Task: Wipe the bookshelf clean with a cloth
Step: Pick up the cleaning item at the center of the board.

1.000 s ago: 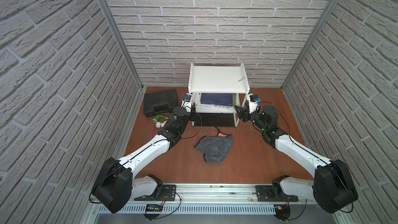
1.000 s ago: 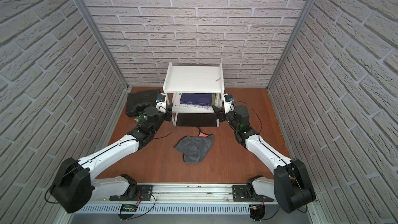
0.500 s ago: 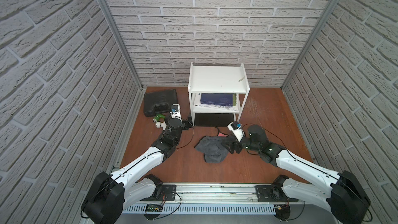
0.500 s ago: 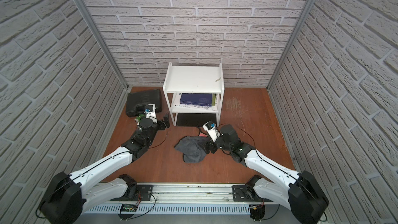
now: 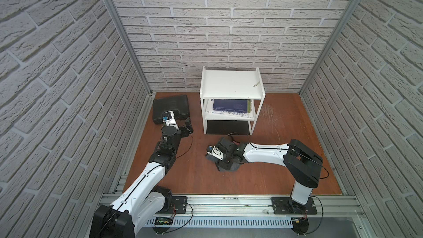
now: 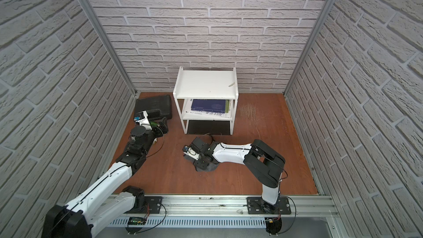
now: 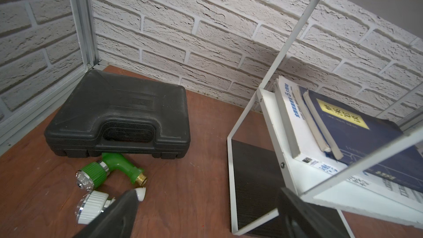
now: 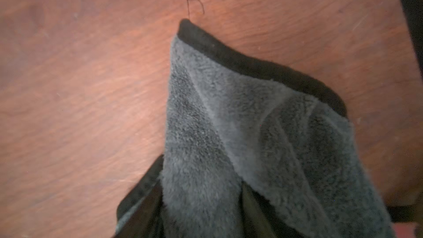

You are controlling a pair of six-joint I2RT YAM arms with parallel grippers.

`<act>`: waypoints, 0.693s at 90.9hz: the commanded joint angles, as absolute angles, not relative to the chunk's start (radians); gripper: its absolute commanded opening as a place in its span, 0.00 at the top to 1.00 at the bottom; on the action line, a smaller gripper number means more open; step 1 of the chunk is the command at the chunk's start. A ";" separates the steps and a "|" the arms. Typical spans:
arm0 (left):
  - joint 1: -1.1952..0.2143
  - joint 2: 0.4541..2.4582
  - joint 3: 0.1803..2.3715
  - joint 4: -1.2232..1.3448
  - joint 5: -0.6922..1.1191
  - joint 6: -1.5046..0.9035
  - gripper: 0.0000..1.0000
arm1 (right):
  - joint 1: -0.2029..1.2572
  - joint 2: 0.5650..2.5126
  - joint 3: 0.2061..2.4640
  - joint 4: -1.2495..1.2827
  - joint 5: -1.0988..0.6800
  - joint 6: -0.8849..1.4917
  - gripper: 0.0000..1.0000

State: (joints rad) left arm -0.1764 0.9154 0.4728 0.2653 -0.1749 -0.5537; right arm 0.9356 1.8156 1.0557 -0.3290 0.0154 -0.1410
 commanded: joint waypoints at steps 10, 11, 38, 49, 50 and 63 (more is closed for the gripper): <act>-0.155 0.886 0.499 0.216 -0.067 -0.522 0.02 | 0.932 1.721 1.069 -0.204 0.048 -0.401 0.97; -0.154 0.887 0.502 0.217 -0.063 -0.519 0.01 | 0.933 1.718 1.074 -0.187 0.049 -0.425 0.97; -0.166 0.822 0.513 0.151 -0.151 -0.519 0.01 | 0.930 1.802 1.228 0.394 0.076 -1.149 0.97; -0.161 0.752 0.476 0.116 -0.310 -0.560 0.01 | 0.911 1.941 1.231 0.432 0.079 -1.208 0.97; -0.161 0.746 0.472 0.115 -0.318 -0.561 0.01 | 0.911 1.951 1.229 0.436 0.082 -1.210 0.97; -0.160 0.656 0.466 0.062 -0.347 -0.525 0.02 | 0.912 2.078 1.195 0.527 0.166 -1.245 0.97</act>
State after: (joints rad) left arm -0.1619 0.7094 0.4812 0.0944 -0.2665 -0.5438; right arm 0.9184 2.0033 1.2434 0.4427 0.0921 -1.1397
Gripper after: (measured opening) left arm 0.985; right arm 0.114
